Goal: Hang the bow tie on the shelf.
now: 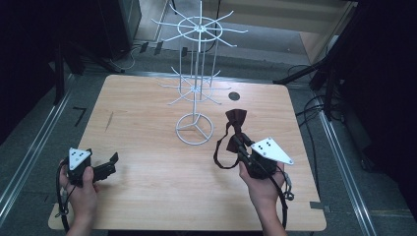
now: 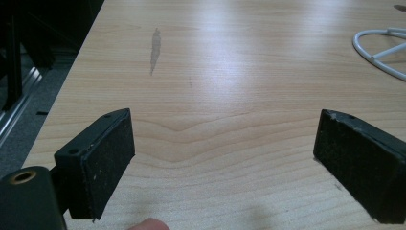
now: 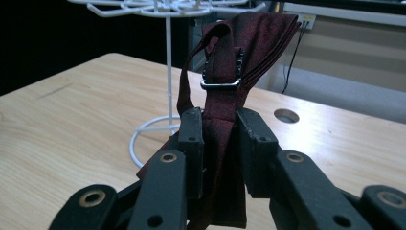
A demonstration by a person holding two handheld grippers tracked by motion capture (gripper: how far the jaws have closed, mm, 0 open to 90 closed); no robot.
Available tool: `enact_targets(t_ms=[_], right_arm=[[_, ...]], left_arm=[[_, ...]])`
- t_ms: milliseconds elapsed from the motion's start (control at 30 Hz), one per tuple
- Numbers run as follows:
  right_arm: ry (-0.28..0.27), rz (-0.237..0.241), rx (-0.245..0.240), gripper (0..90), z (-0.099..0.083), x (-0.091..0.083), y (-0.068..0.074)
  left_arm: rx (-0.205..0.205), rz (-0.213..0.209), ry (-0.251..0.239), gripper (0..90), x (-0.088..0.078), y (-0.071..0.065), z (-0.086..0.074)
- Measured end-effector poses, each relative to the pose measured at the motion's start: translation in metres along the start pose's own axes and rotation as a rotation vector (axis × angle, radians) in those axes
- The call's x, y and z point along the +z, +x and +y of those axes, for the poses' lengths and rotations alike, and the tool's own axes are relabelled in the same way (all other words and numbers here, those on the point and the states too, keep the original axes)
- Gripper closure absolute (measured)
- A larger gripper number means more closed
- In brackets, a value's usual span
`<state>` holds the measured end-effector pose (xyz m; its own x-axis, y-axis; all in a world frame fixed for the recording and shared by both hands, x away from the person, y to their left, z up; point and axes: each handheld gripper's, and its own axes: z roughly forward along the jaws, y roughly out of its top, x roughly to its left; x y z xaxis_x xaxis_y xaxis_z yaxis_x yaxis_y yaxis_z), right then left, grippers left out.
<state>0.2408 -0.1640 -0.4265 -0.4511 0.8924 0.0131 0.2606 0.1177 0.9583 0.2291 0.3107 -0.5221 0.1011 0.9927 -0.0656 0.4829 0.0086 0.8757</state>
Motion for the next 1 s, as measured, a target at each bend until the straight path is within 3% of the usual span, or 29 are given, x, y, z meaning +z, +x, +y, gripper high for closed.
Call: enact_targets(t_ms=[467, 1000], right_arm=[[-0.051, 0.007, -0.013, 74.9, 0.029, 0.012, 0.005], [-0.06, -0.003, -0.02, 74.9, 0.042, 0.026, 0.004]], left_arm=[[-0.006, 0.0, -0.001, 7.4, 0.0, 0.0, 0.0], [-0.006, -0.001, 0.0, 7.4, 0.0, 0.001, 0.0]])
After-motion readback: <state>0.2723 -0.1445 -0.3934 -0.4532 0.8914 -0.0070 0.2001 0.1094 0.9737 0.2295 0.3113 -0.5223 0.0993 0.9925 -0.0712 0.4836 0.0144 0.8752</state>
